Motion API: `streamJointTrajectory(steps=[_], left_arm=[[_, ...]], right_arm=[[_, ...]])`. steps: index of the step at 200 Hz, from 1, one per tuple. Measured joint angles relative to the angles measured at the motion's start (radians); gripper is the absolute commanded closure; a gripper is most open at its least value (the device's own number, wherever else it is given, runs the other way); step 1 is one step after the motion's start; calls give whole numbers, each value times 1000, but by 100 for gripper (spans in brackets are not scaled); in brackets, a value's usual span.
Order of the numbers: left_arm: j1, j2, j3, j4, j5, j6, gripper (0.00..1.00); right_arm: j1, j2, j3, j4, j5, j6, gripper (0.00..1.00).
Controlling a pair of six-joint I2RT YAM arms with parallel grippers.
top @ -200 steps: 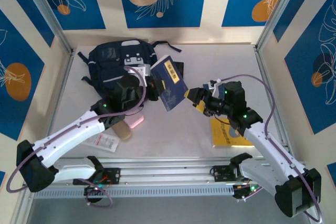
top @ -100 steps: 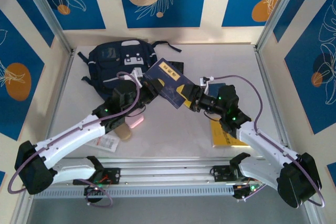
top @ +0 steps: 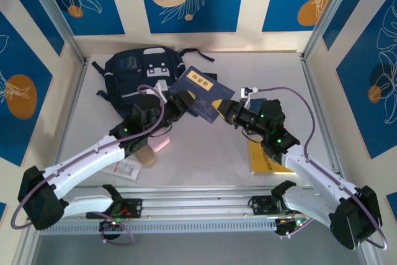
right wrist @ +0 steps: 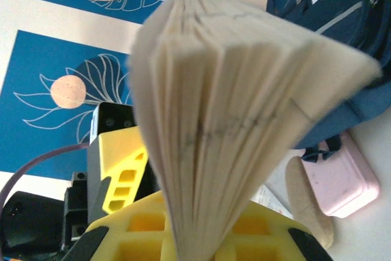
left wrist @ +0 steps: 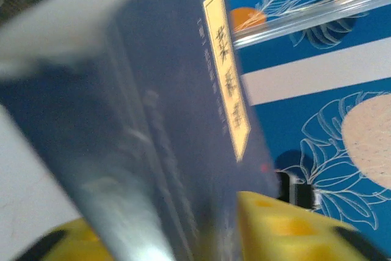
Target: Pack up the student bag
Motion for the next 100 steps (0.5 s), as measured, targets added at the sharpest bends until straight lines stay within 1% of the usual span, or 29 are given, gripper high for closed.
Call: streamJointTrajectory(steps=[3,7,9,13,14,34,49,74,100], left_arm=[[0,0,9,-28,-2,38,35],[0,0,22,-66,-7,50,31],[0,0,32,-92,-13,84,30],[0,0,51,-132,-24,93,28],[0,0,58,-147,-27,112,27],[2,4,173,-339,-121,304,26],[20,39,269,-461,-196,452,23],[84,180,408,-616,-291,683,20],[154,326,430,-706,-353,864,19]], right_arm=[[-2,-11,4,-22,6,-11,100],[-3,-22,8,-47,13,-22,100],[-5,-29,11,-62,17,-31,100],[-8,-40,16,-87,21,-41,100],[-10,-45,18,-97,24,-47,100],[-37,-103,47,-220,50,-118,100],[-61,-136,59,-300,62,-174,100],[-101,-158,61,-423,63,-253,100],[-129,-158,61,-504,51,-308,100]])
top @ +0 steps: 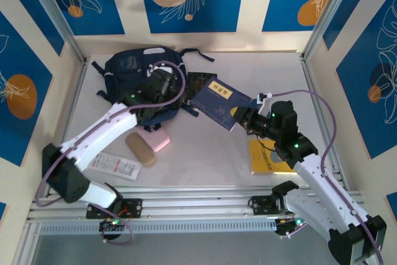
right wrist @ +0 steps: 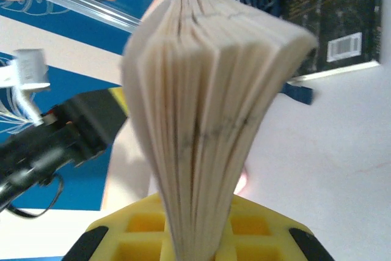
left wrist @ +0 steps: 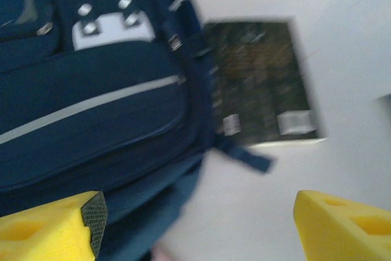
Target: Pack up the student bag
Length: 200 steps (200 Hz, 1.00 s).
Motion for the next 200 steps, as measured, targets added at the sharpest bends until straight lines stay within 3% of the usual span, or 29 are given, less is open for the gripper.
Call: streamJointTrajectory(steps=[35,72,139,159,167,192,200], left_arm=[[105,203,77,-73,3,249,20],[154,324,145,-73,-18,486,17],[221,554,328,-119,-32,623,19],[235,632,394,-165,-33,609,32],[242,663,426,-190,-26,601,45],[252,713,512,-259,14,559,98],[253,724,542,-287,21,551,100]], right_arm=[[-13,-1,0,-27,-47,-53,100],[-18,2,0,-29,-96,-82,100],[-50,23,-34,-2,-160,-85,100],[-69,32,-34,1,-176,-86,100],[-74,33,-34,3,-179,-86,100],[-82,42,-34,14,-197,-89,100],[-83,45,-34,15,-199,-89,100]])
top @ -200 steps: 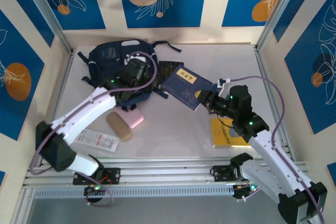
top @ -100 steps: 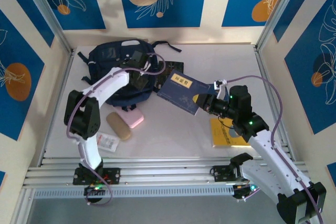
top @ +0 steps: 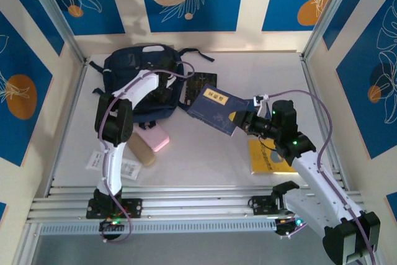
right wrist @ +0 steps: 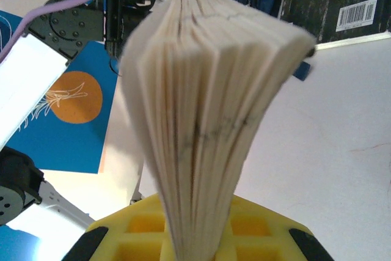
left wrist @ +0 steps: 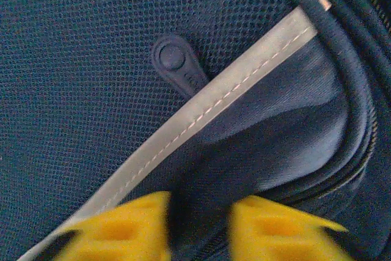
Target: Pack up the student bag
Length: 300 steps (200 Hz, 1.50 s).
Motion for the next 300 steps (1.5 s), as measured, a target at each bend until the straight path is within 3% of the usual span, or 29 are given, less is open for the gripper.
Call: streamJointTrajectory(steps=[69,164,214,266,281,300], left_arm=[[14,-48,119,-72,32,-99,100],[39,-173,431,-201,233,-358,100],[39,-197,472,-222,388,-455,100],[39,-246,431,-177,511,-518,100],[37,-260,398,-171,514,-508,69],[19,-309,277,-169,493,-467,52]], right_arm=[[0,3,-2,13,-2,0,100],[0,21,6,-39,-26,8,100],[51,174,70,5,-72,89,100],[165,416,309,-35,-11,137,100],[171,421,326,-68,63,131,100],[166,385,326,-147,161,113,100]])
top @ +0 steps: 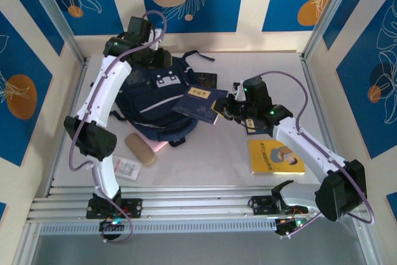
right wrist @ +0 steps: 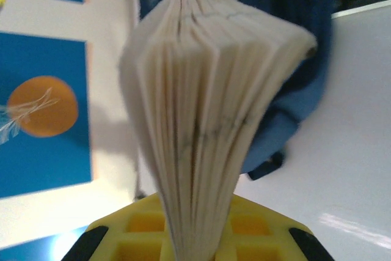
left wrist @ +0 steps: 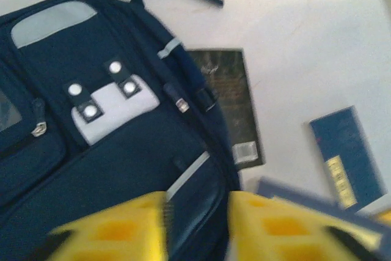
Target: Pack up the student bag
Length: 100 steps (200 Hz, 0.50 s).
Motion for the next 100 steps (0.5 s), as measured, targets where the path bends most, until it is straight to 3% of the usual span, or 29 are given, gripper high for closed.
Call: streamJointTrajectory(steps=[23,33,41,66,100], left_arm=[[-66,-70,-218,9,-67,68,39],[-108,-87,-304,17,-101,102,20],[-144,-91,-364,25,-134,135,12],[-218,-58,-449,27,-215,194,8],[-227,51,-425,39,-336,248,7]], right_arm=[[-48,-45,2,-109,91,-29,100],[-84,-68,1,-150,128,-45,100],[-113,-90,-8,-164,145,-53,100],[-200,-176,-58,-186,161,-76,100],[-255,-219,-117,-193,126,-91,100]])
